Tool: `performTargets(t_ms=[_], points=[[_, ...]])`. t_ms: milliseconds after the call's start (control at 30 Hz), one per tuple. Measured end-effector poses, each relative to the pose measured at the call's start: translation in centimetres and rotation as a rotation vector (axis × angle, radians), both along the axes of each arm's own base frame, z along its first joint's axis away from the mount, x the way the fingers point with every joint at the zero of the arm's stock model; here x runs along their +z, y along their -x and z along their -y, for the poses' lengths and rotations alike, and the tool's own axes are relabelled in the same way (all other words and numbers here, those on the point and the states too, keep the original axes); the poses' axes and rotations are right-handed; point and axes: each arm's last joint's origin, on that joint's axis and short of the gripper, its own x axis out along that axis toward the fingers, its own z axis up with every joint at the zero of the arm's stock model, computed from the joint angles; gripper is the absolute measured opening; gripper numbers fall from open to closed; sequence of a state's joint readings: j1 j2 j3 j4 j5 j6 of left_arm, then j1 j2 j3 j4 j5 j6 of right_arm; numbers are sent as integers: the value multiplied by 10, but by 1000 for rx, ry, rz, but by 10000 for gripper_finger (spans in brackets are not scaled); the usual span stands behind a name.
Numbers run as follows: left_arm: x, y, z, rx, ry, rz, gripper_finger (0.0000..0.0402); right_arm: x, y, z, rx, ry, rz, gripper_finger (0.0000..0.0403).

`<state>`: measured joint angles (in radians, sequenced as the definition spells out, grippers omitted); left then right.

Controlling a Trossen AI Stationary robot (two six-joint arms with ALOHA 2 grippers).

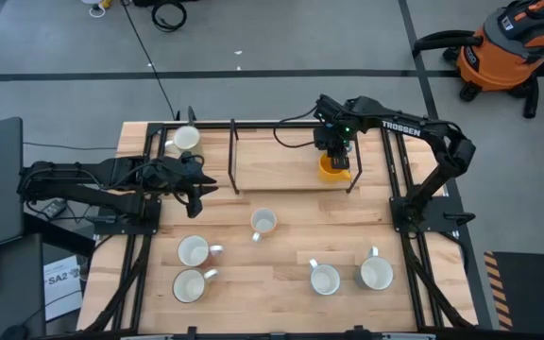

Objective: Place coffee mugs
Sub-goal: Put the dark green mug on the shelf

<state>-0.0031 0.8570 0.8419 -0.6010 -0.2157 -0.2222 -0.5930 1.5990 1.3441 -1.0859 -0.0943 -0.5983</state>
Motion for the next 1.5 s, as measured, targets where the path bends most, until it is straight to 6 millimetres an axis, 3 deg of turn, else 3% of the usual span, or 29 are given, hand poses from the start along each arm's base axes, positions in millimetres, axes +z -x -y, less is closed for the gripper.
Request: performTargets(t_ms=[267,700,1067,1300,1500], points=[[0,0,0,0,0,0,100,10,3,-6,11,19,28,134],[0,0,0,0,0,0,100,61,30,-37,-28,97,219,134],[0,0,0,0,0,0,100,95,51,-79,-196,-12,401,134],[0,0,0,0,0,0,100,107,55,-117,-88,-275,479,134],[0,0,0,1,2,0,100,106,52,-159,-17,-394,409,134]])
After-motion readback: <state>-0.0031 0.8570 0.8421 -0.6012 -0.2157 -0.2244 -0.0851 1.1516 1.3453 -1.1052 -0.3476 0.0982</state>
